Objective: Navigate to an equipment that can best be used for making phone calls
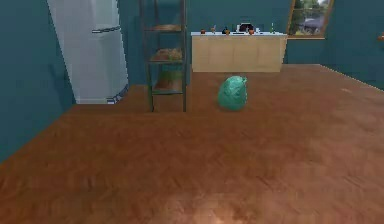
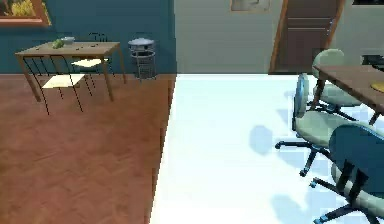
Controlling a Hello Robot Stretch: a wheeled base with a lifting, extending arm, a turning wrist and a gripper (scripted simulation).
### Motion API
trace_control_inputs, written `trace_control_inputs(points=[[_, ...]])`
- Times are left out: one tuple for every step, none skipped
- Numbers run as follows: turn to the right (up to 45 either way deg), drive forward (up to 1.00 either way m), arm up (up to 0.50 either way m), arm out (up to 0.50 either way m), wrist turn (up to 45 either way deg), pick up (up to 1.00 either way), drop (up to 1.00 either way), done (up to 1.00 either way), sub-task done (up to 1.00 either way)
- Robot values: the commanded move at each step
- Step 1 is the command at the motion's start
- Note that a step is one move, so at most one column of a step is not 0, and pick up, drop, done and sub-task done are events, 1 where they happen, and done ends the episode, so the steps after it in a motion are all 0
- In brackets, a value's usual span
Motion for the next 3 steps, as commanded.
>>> trace_control_inputs(points=[[-45.0,0.00,0.00,0.00,0.0,0.00,0.00,0.00,0.00],[-45.0,0.00,0.00,0.00,0.0,0.00,0.00,0.00,0.00],[-27.0,0.00,0.00,0.00,0.0,0.00,0.00,0.00,0.00]])
